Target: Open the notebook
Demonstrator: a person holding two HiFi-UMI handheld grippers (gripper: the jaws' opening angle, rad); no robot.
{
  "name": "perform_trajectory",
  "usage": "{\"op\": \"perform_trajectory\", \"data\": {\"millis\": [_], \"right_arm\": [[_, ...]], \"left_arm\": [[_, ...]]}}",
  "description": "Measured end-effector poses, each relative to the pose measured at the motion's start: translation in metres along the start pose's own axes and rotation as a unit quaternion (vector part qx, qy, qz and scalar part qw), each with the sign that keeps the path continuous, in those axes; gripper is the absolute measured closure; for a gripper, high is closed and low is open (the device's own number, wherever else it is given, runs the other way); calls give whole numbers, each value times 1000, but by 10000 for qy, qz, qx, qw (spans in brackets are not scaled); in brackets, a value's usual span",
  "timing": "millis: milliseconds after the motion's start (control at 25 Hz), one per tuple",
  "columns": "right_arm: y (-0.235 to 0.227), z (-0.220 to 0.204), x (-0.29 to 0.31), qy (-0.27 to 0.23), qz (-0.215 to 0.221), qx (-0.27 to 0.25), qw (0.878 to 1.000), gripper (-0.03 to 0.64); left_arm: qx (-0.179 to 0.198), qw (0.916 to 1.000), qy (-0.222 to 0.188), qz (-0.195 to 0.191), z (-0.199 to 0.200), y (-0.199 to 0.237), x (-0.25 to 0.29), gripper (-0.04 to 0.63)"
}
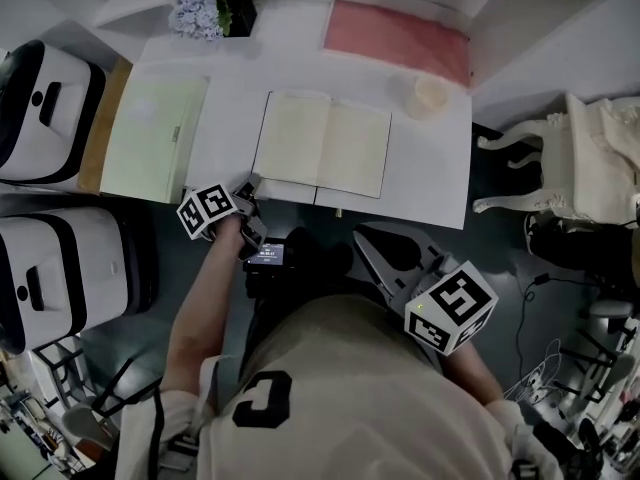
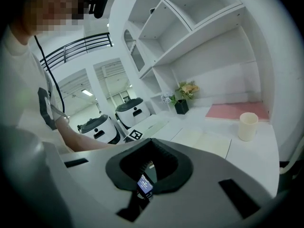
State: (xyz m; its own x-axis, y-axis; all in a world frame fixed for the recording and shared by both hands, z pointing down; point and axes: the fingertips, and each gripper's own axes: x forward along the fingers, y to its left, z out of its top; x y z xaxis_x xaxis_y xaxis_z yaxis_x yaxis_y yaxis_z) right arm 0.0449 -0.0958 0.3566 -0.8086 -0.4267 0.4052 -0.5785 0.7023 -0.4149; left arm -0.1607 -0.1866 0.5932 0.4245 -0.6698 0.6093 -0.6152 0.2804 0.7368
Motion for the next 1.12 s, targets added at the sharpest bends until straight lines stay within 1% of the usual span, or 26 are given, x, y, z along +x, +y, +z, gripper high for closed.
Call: {"op": "perform_trajectory", "data": {"millis": [280, 640, 760, 840, 1120], "right_arm": [[11, 7, 30, 229, -60, -157, 9996, 597], [24, 13, 54, 296, -12, -271, 9992, 597], [31, 13, 57, 358, 14, -484, 9982, 597], [32, 12, 59, 380, -53, -576, 9976, 597], [23, 12, 57, 290, -212, -315, 9989, 597]], "left_arm": [[-81, 9995, 151, -252, -2, -3, 0, 581], [-95, 9990, 276, -330, -5, -4, -1, 583], [-98, 9988, 325, -358, -6, -5, -1, 581], [-82, 9987, 353, -369, -6, -5, -1, 581], [-79, 9984, 397, -393, -5, -6, -1, 583]]}}
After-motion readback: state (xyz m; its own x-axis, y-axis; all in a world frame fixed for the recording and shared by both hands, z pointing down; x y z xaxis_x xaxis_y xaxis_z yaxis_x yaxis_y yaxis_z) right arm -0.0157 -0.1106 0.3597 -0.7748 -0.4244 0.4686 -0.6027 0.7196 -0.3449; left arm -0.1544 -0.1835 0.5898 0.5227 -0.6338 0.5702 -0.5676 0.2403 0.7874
